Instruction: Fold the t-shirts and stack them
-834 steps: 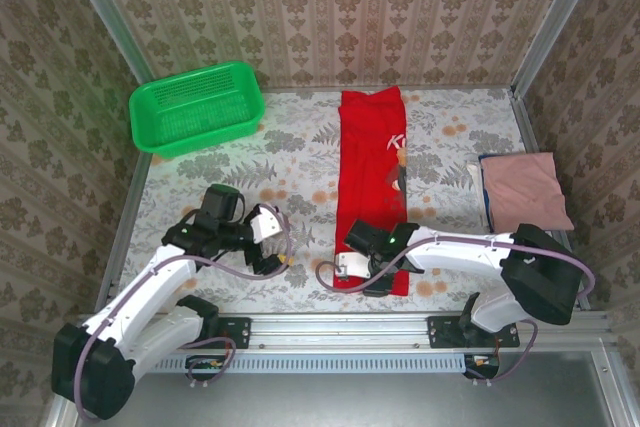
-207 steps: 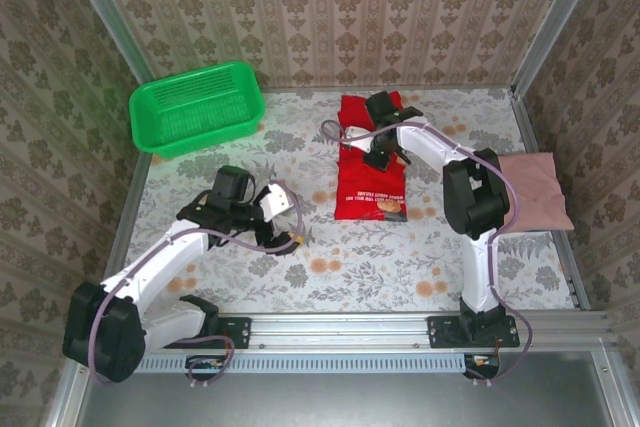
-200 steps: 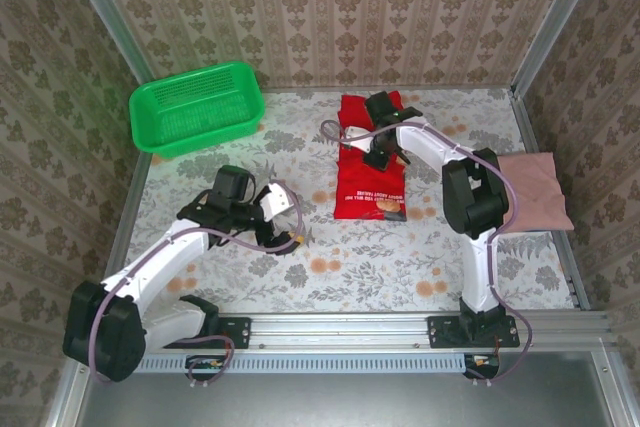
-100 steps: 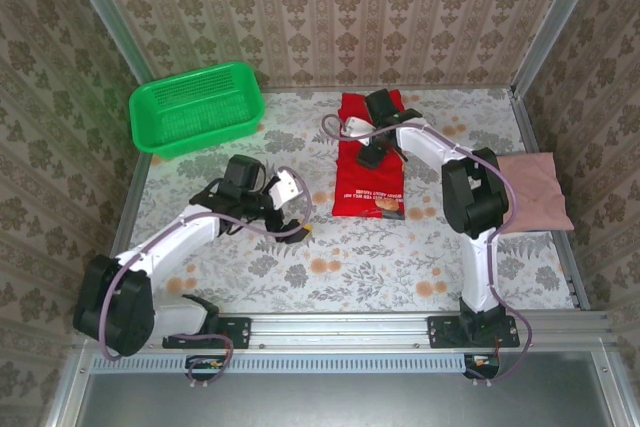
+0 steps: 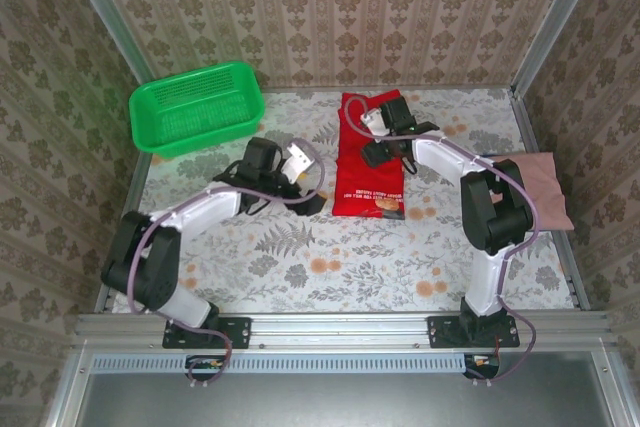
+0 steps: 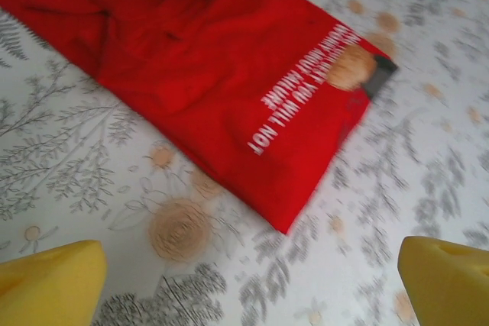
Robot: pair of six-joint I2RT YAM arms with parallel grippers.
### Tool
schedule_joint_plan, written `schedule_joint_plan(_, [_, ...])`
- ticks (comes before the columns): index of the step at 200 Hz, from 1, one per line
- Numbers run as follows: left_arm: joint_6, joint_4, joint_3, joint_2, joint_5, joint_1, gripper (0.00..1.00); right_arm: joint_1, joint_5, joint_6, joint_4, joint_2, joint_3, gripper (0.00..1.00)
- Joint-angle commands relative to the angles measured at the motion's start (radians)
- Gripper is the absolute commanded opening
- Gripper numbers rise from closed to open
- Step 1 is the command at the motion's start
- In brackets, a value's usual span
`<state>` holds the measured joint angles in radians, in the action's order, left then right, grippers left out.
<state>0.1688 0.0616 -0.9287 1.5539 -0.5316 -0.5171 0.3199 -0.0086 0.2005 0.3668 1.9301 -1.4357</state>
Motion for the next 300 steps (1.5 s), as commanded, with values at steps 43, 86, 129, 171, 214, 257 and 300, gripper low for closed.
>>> schedule_joint_plan(43, [-0.230,-0.139,-0.094,0.128,0.195,-0.035,1.00,0.021,-0.130,-0.452,-0.067,-0.033,0.079,0.60])
schedule_joint_plan(86, [-0.125,-0.100,-0.067,0.096,0.087,-0.037,1.00,0.041,-0.200,-0.547,-0.130,0.011,0.118,0.57])
schedule_joint_plan(129, [-0.063,-0.070,-0.049,0.053,0.041,-0.037,1.00,0.005,-0.186,-0.541,-0.100,0.115,0.017,0.54])
schedule_joint_plan(171, [-0.068,-0.074,-0.051,0.065,0.036,-0.044,1.00,-0.073,-0.184,-0.499,-0.041,0.222,-0.169,0.55])
schedule_joint_plan(214, [-0.144,-0.082,-0.156,0.174,0.084,-0.055,1.00,-0.136,-0.171,-0.481,-0.003,0.215,-0.270,0.58])
schedule_joint_plan(257, [-0.274,-0.025,-0.399,0.382,0.173,-0.071,1.00,-0.144,-0.145,-0.534,-0.039,0.076,-0.047,0.58])
schedule_joint_plan(300, [-0.351,0.184,-0.699,0.609,0.186,-0.072,0.76,-0.145,-0.175,-0.599,0.000,0.113,-0.001,0.41])
